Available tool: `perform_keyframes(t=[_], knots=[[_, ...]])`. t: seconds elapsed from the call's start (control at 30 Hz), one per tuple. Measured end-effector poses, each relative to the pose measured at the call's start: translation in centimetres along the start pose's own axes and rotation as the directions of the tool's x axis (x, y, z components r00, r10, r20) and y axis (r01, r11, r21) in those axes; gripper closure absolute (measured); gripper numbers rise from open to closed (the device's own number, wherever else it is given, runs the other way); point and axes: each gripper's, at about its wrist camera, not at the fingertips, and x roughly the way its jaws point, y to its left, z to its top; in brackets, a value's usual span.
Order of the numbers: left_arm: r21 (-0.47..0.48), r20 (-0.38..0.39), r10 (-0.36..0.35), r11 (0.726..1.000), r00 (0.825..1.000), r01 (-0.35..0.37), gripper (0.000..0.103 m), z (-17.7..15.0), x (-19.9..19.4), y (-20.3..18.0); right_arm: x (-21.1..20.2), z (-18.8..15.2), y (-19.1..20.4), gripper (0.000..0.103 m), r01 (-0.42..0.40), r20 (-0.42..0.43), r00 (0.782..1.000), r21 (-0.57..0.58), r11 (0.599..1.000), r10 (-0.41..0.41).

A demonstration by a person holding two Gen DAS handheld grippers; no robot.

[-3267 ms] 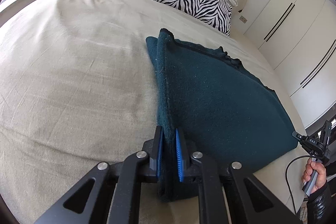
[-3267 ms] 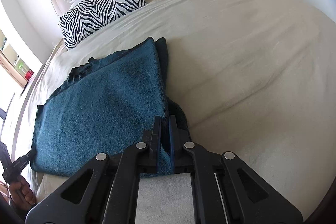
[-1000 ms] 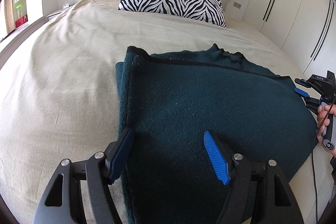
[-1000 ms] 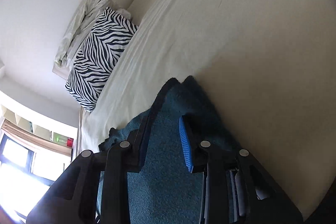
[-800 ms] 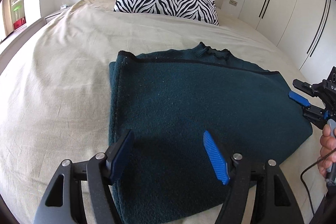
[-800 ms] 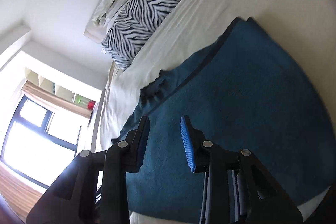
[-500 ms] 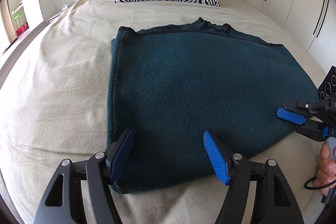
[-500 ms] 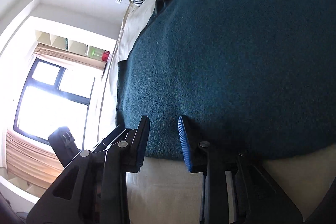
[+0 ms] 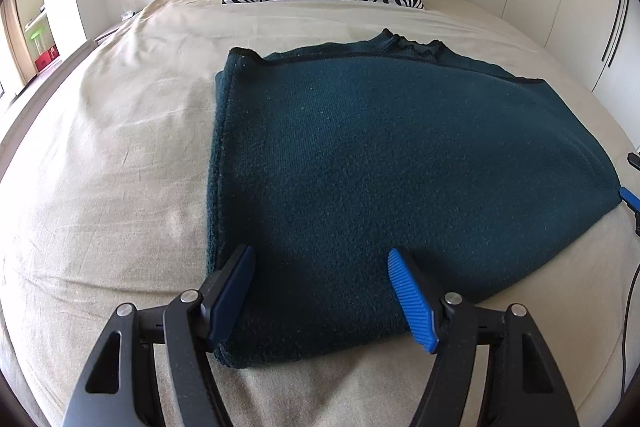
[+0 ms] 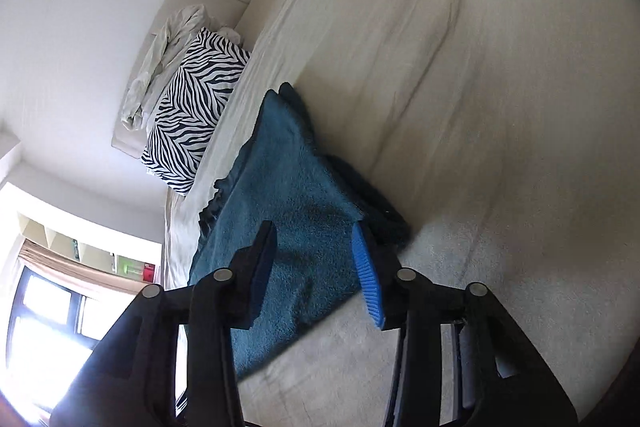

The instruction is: Fold small clothes

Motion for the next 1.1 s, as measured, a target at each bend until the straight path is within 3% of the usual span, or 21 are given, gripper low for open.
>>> perform_keyframes(t=[0.1, 0.23, 0.37, 0.5, 0.6, 0.73, 0.87, 1.1], knots=[[-0.001, 0.0, -0.003, 1.0, 1.0, 0.003, 0.031, 0.0, 0.0, 0.0, -0.5, -1.3, 3.5, 0.045, -0.039, -0.042, 0.999, -0.117, 0.992, 0.035], [-0.006, 0.0, -0.005, 1.0, 1.0, 0.005, 0.031, 0.1, -0.2, 0.1, 2.5, -4.5, 8.6, 0.045, -0.115, -0.154, 0.985, -0.23, 0.966, 0.081], [-0.052, 0.016, -0.03, 0.998, 0.999, 0.031, 0.032, 0.7, -1.5, 1.0, 4.8, -7.1, 10.4, 0.045, -0.146, -0.232, 0.969, -0.257, 0.955, 0.085], [-0.152, 0.09, -0.04, 0.987, 0.995, 0.054, 0.031, 2.3, -3.5, 4.6, 6.8, -8.5, 11.9, 0.045, -0.171, -0.277, 0.956, -0.271, 0.947, 0.093], [-0.261, 0.058, -0.128, 0.955, 0.99, 0.139, 0.03, 3.0, -2.4, 8.2, 7.8, -8.8, 12.8, 0.045, -0.193, -0.303, 0.947, -0.279, 0.941, 0.104], [-0.399, 0.003, -0.288, 0.878, 0.958, 0.266, 0.031, 2.6, -0.1, 10.8, 9.3, -9.4, 14.0, 0.045, -0.238, -0.35, 0.928, -0.288, 0.928, 0.13], [-0.43, 0.007, -0.343, 0.847, 0.939, 0.313, 0.031, 2.5, 0.6, 10.7, 11.2, -10.3, 15.2, 0.045, -0.285, -0.415, 0.897, -0.281, 0.917, 0.152], [-0.482, 0.016, -0.433, 0.786, 0.901, 0.386, 0.031, 2.3, 1.3, 10.7, 12.1, -10.7, 14.1, 0.045, -0.3, -0.431, 0.883, -0.217, 0.929, 0.185]])
